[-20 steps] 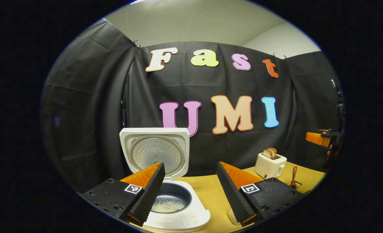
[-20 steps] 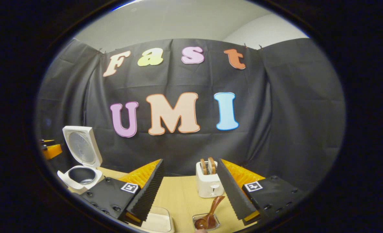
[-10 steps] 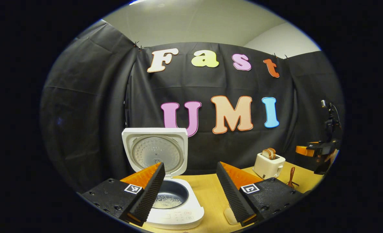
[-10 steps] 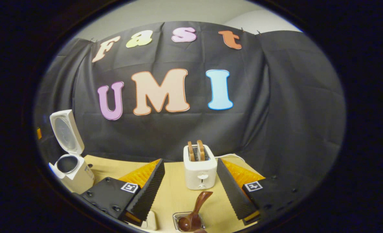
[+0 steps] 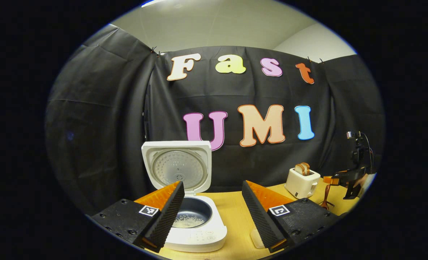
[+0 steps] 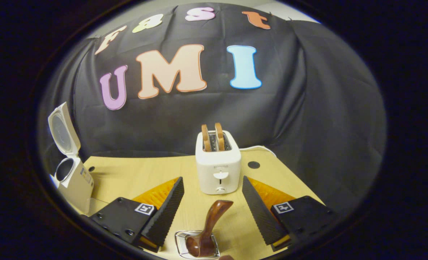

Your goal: Close the left gripper, press the button to open the rice cooker; take a wooden spoon from the chopstick holder with the right hand, scoop a spoonful of rice and pour it into the rice cooker, then put the wooden spoon back into the chopstick holder.

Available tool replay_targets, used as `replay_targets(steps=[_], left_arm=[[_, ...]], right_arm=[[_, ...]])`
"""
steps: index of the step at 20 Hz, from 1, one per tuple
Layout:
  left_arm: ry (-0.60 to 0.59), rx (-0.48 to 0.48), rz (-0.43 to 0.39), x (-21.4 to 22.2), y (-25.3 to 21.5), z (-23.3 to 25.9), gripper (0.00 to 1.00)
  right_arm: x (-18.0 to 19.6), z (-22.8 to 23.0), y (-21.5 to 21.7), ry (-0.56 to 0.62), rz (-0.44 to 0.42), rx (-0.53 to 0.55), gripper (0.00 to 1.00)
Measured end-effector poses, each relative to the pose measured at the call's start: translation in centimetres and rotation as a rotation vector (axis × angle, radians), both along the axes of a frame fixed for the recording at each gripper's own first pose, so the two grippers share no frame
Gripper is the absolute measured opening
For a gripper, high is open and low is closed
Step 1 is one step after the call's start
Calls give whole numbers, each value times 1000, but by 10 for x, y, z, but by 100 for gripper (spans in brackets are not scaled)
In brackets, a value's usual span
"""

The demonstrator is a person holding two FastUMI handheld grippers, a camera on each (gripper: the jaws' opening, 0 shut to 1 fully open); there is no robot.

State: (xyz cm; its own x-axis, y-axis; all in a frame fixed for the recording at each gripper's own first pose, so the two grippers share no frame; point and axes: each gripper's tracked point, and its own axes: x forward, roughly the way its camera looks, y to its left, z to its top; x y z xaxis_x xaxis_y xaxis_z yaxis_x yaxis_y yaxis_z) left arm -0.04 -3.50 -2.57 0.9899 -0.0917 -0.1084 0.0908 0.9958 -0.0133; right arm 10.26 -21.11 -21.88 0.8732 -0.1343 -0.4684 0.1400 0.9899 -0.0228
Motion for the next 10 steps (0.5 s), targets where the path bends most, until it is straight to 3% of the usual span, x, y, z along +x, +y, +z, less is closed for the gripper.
replay_targets(steps=[8,10], left_arm=[[13,14,30,-6,4,-2,94],[15,13,34,-6,5,-3,94]], right_arm=[[-2,-62,-4,156,-23,118,100],[-8,-75,-2,206,-21,153,94]])
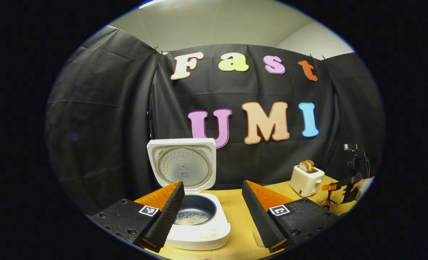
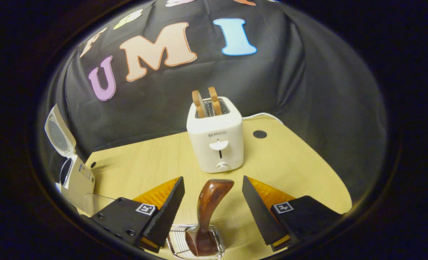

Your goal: Close the left gripper, press the button to open the rice cooker; take a wooden spoon from the chopstick holder with the right hand, scoop a spoonful of rice and pour it into the rice cooker, then put the wooden spoon back into the chopstick holder.

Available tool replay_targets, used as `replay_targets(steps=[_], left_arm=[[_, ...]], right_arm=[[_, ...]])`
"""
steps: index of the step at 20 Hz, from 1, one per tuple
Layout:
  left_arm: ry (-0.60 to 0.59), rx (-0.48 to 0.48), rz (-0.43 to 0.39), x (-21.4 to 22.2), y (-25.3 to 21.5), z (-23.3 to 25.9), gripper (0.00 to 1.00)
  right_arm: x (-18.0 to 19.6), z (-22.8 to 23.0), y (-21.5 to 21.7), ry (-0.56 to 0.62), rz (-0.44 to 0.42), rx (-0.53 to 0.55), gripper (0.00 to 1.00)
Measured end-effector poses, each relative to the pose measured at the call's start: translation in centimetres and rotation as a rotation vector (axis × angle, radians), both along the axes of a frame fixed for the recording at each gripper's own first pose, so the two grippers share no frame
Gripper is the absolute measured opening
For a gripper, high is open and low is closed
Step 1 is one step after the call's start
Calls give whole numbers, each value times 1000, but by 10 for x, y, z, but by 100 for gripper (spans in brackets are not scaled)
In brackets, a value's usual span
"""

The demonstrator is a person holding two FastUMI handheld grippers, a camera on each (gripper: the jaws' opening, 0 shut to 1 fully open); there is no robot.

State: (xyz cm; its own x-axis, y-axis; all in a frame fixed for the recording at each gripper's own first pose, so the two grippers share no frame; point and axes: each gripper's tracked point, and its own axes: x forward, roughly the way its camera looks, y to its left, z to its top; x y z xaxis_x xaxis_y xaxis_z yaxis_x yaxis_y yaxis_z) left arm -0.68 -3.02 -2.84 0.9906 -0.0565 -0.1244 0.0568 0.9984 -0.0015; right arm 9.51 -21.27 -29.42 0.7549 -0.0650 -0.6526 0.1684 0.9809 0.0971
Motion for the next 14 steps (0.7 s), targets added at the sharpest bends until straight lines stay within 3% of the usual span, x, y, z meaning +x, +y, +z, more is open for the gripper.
replay_targets(steps=[4,9,11,12,14], left_arm=[[5,-2,7,0,3,0,94],[12,-3,3,-2,4,-3,94],[11,-7,-2,-1,3,-3,94],[12,-9,-5,0,3,-4,94],[11,-19,-15,1,1,-5,94]], right_arm=[[-6,-19,12,66,18,58,82],[-12,-20,20,94,23,89,25],[-18,-19,27,111,43,109,24],[-21,-17,29,111,53,104,29],[-23,-3,25,64,45,80,22]])
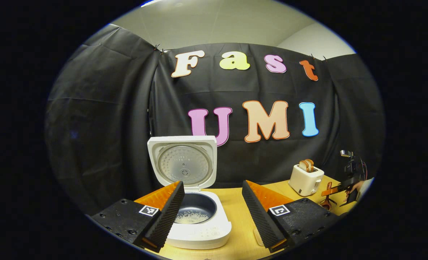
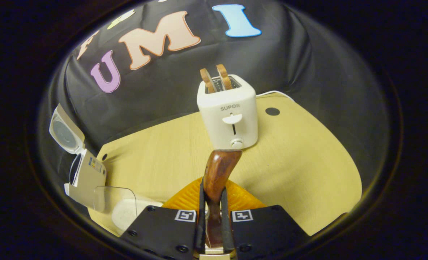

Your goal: Close the left gripper, press the button to open the rice cooker; take a wooden spoon from the chopstick holder with the right hand, scoop a spoonful of rice and pour it into the rice cooker, then put the wooden spoon back into the chopstick holder.

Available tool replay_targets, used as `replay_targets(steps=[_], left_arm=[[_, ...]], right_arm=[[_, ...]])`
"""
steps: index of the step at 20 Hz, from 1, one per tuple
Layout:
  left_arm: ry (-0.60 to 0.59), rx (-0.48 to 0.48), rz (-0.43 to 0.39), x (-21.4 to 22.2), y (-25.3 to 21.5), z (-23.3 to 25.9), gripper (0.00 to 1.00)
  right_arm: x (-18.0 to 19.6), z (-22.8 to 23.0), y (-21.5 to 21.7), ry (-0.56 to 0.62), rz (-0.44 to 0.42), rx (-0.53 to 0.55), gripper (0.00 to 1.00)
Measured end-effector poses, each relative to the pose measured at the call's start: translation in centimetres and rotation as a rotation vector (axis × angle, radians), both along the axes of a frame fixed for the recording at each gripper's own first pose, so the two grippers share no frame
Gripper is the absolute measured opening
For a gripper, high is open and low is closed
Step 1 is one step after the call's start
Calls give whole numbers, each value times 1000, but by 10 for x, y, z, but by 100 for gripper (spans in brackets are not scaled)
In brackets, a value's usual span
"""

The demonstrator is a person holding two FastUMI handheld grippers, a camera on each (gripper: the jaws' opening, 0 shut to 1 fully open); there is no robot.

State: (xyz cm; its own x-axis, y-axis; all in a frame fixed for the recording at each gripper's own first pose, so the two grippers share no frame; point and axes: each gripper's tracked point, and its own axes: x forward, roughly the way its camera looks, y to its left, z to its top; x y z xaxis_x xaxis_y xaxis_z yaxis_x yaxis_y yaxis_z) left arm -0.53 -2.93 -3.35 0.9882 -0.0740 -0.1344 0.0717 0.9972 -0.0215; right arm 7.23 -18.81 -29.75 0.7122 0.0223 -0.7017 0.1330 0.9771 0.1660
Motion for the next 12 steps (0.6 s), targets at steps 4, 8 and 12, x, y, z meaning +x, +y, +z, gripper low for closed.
replay_targets(steps=[4,8,12], left_arm=[[-1,-10,-21,3,-3,-1,94],[-8,-8,-49,4,-6,0,94],[-11,-22,-70,6,-6,1,94]], right_arm=[[-5,7,6,-54,21,-25,18],[-11,30,9,-107,33,-73,16],[-17,67,13,-179,42,-109,17]])
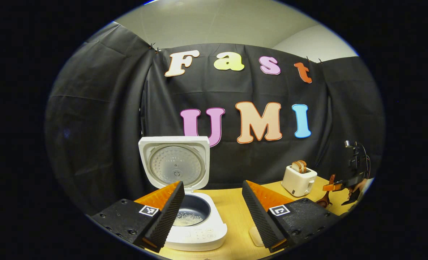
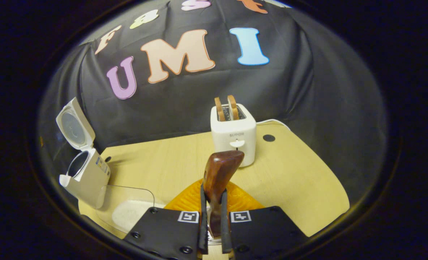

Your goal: Close the left gripper, press the button to open the rice cooker; take a wooden spoon from the chopstick holder with the right hand, scoop a spoonful of rice and pour it into the rice cooker, then put the wooden spoon back into the chopstick holder.

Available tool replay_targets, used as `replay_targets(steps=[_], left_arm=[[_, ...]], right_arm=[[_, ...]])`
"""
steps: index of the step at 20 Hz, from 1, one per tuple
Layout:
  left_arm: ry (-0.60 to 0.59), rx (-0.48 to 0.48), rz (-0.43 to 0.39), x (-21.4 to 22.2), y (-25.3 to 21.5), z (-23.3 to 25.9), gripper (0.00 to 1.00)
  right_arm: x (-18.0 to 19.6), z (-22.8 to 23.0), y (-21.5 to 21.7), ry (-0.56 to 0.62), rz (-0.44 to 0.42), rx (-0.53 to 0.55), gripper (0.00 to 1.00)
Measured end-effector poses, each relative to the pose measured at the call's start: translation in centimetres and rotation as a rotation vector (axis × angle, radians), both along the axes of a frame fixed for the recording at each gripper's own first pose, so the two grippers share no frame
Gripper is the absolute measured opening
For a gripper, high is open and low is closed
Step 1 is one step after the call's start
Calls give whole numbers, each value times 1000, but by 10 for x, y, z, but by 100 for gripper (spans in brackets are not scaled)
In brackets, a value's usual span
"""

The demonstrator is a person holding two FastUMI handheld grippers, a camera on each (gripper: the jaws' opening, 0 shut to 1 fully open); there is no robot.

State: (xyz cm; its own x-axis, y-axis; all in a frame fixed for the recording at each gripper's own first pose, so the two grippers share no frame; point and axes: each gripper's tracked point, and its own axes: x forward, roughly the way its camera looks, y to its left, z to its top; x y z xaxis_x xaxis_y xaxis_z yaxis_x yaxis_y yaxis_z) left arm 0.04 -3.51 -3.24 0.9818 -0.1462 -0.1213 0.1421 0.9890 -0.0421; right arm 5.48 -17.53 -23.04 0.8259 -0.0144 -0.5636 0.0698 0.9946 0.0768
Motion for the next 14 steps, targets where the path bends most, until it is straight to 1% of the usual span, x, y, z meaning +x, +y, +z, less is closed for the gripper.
replay_targets(steps=[1,4,8,9,10,11,14], left_arm=[[-1,-3,-5,1,0,1,94],[-4,-17,-16,1,2,1,94],[-7,-24,-34,1,3,3,94],[-10,-23,-38,0,3,3,94],[-13,-21,-39,0,5,4,94],[-15,-19,-39,0,7,6,94],[-20,-13,-33,-2,15,6,94]], right_arm=[[-1,11,2,-22,1,-3,16],[-3,45,11,-87,7,4,17],[-4,83,39,-156,40,45,18],[-5,88,49,-167,55,59,19],[-5,94,59,-174,69,74,17],[-7,96,70,-178,86,84,17],[-11,94,102,-179,150,83,17]])
